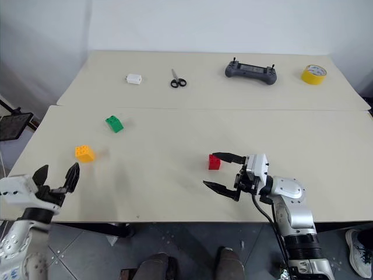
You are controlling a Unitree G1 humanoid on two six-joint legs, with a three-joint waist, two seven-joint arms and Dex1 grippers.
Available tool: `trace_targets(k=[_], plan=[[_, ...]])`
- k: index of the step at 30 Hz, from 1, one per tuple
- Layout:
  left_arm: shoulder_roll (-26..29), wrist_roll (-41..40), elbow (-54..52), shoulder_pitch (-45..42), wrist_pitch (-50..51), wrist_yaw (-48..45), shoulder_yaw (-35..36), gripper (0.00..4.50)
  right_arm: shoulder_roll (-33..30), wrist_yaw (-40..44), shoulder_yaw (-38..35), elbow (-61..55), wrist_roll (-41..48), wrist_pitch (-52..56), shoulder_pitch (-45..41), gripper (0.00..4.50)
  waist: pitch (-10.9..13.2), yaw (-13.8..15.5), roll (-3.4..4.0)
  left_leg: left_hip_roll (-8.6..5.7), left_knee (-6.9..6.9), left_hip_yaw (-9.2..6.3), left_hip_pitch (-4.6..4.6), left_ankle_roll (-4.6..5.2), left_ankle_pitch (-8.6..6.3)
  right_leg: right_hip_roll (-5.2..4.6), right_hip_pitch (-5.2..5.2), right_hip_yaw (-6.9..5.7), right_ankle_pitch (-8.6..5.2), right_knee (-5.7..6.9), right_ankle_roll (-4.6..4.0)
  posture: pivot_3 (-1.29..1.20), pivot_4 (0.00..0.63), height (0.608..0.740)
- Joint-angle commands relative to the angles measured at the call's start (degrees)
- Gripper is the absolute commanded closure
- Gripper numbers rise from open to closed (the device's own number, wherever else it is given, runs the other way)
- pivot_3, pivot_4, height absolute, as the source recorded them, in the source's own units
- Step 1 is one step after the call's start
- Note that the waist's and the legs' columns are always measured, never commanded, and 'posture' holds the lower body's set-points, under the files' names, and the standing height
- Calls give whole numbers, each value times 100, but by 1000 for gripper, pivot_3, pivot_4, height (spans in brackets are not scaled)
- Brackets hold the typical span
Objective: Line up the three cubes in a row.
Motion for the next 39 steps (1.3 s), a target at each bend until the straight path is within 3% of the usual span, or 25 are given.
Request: trace_targets(k=[1, 6, 10, 14, 19, 25, 32, 39], plan=[[559, 224, -280, -645, 525, 126, -274, 0, -22, -45, -25, -132, 96, -15, -86, 20, 0, -7, 0, 0, 0, 1, 1, 0, 0, 0, 0, 0, 0, 1, 0, 0, 150, 740], [1858, 226, 874, -2221, 1538, -809, -984, 0, -20, -97, 42, -111, 65, 43, -258, 20, 0, -19, 1, -2, -3, 5, 3, -1, 1, 1, -8, 1, 0, 13, 0, 0, 150, 740], [2435, 776, 2704, -3514, 1209, -1610, -1712, 0, -42, -124, 77, -73, 56, 52, -359, 20, 0, -48, 1, -3, -12, 9, 5, -5, 2, 4, -12, -2, 0, 14, 0, 0, 150, 740], [2427, 1437, 5064, -5007, 457, -2139, -2392, 0, -71, -226, 49, -149, 27, 40, -364, 20, 1, -48, -1, -3, -21, 19, 4, -7, 4, 7, -15, -10, 0, 3, 0, 0, 150, 740], [2169, 1603, 7044, -6136, -246, -2477, -2432, 0, -103, -461, 14, -398, 5, 57, -180, 20, 6, -51, -10, -3, -28, 21, -1, -8, 5, 8, -13, -20, 2, -12, 4, 0, 150, 740], [2204, 2061, 8424, -6601, -762, -2823, -2645, 0, -124, -745, -11, -675, -26, 66, 71, 20, 7, -110, -11, -3, -45, 22, 1, -7, 5, 8, -14, -29, 2, -18, 5, 0, 150, 740], [2215, 2245, 8868, -6834, -901, -3001, -2666, 0, -161, -887, -3, -790, -21, 72, 191, 20, 17, -172, -29, -3, -43, 20, 0, -7, 5, 7, -14, -28, 2, -17, 5, 0, 150, 740], [2144, 2353, 8934, -6838, -1061, -3149, -2647, 2215, -172, -910, 37, -788, -40, 91, 194, 0, 17, -180, -29, -3, -43, 20, 1, -7, 5, 7, -14, -28, 2, -17, 6, 0, 150, 740]])
